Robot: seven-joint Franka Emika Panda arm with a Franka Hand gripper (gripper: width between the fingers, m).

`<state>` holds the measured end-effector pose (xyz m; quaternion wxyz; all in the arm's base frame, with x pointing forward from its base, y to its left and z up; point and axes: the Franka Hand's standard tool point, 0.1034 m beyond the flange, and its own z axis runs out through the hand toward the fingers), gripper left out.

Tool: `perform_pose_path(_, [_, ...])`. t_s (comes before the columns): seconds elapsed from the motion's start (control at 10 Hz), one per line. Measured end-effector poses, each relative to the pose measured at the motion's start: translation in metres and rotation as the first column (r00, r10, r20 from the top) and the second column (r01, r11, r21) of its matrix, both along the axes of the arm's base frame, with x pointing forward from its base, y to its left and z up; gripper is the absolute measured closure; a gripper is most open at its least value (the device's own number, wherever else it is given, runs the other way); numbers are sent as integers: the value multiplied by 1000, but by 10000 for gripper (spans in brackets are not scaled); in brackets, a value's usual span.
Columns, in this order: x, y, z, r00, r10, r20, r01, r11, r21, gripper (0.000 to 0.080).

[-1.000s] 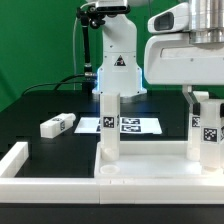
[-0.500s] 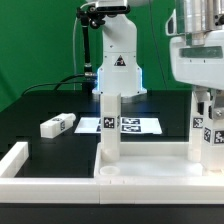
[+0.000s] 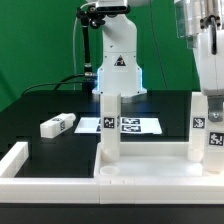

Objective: Assemble desk

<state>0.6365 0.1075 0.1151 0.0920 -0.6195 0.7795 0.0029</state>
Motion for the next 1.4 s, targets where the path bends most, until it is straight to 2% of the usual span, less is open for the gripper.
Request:
perform_pose_path(0.1, [0,2,-1,999,37,3,-37,999,-4,235])
perform_pose_path(0.2, [1,8,-2,986,164,25,-164,986,-32,235])
perform_pose_path(0.3, [4,11,-2,926,376,42,-373,925,-67,167])
perform_pose_path(0.4, [4,14,-2,846,531,50,-526,846,-90,155])
perform_pose_path(0.6, [4,12,-3,792,608,50,-601,791,-112,150])
perform_pose_path(0.8, [5,10,-2,669,742,41,-731,667,-148,150])
perform_pose_path(0.9, [5,5,-2,523,852,17,-838,517,-172,150])
perform_pose_path(1.0, [8,0,-2,336,942,-14,-924,327,-201,150])
perform_pose_path(1.1, [11,2,-4,207,977,-41,-957,194,-216,150])
perform_pose_path(1.2, [11,12,-7,185,981,-48,-954,168,-246,150])
perform_pose_path(1.3, [9,13,-8,190,981,-49,-954,172,-243,150])
perform_pose_path(1.4, [10,11,-8,219,975,-46,-949,202,-241,293])
